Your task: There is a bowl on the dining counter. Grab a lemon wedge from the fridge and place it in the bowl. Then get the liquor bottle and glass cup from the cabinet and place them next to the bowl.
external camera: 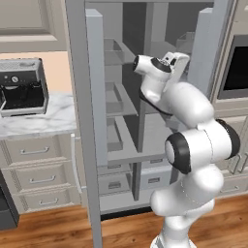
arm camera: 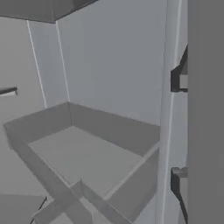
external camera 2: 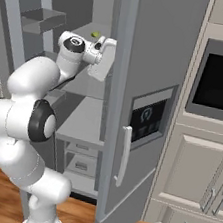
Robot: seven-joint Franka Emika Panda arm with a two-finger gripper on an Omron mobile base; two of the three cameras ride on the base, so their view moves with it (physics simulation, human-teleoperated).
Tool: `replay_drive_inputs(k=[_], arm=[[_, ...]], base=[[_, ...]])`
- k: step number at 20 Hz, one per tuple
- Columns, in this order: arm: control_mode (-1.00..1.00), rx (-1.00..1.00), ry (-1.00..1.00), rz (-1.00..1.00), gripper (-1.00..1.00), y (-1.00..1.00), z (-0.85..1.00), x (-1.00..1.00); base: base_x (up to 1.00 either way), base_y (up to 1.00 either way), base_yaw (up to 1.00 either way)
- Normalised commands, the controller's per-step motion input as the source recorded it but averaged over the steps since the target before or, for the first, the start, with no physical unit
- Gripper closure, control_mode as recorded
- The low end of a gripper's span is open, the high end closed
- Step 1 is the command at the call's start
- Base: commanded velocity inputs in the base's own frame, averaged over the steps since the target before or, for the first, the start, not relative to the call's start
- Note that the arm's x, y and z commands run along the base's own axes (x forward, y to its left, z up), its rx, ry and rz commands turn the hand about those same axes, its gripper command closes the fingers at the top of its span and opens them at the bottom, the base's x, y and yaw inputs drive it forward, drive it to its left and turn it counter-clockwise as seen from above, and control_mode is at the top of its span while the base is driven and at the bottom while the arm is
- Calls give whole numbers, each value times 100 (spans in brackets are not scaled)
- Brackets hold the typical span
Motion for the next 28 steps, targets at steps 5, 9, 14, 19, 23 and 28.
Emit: replay_drive_inputs(k=[5, 9, 14, 19, 23, 28], arm=[[-100, 0, 0, -19, -100, -87, -4, -15], [-100, 0, 0, -16, -100, -95, -6, -14], [-100, 0, 0, -14, -100, -100, -5, -15], [-100, 0, 0, -13, -100, -100, -3, -14], [-100, 1, 0, -6, -100, -97, 0, -1], [-100, 3, 0, -4, -100, -97, 0, 0]], base=[[0, 0, 0], [0, 0, 0], [0, 0, 0], [0, 0, 0], [0, 0, 0], [0, 0, 0]])
